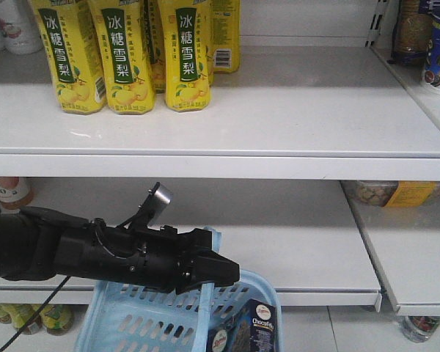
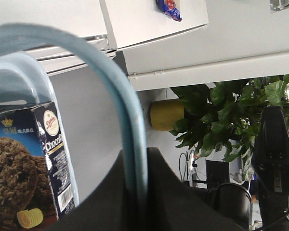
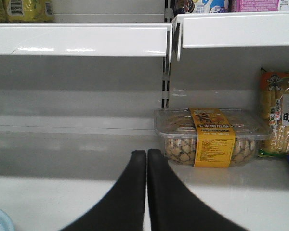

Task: Left arm holds basket, right arm returns cookies

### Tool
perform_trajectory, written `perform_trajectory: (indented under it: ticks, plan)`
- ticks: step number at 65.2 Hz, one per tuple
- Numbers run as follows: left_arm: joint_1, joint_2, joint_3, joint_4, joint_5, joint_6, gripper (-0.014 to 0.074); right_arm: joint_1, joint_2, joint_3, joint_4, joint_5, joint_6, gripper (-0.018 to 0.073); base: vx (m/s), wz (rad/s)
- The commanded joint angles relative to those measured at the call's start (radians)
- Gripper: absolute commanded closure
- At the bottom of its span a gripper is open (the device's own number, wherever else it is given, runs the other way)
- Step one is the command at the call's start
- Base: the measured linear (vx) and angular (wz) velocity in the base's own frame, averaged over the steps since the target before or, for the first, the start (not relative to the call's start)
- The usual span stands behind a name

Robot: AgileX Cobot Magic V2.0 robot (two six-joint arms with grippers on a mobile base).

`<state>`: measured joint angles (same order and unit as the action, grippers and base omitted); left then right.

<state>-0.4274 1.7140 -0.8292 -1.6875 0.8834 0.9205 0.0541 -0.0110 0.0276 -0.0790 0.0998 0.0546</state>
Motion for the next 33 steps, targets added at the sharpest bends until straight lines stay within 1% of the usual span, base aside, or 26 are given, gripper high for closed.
perform_trajectory:
  ticks: [1, 33]
  plan:
    - [0.002, -0.054, -0.026, -0.081, 0.025, 0.058, 0.0603, -0.005, -0.008, 0.002, -0.003, -0.078, -0.011, 0.0567, 0.01, 0.02]
    - [0.002, -0.054, -0.026, -0.081, 0.025, 0.058, 0.0603, -0.005, -0.008, 0.002, -0.003, -0.078, -0.011, 0.0567, 0.0, 0.0]
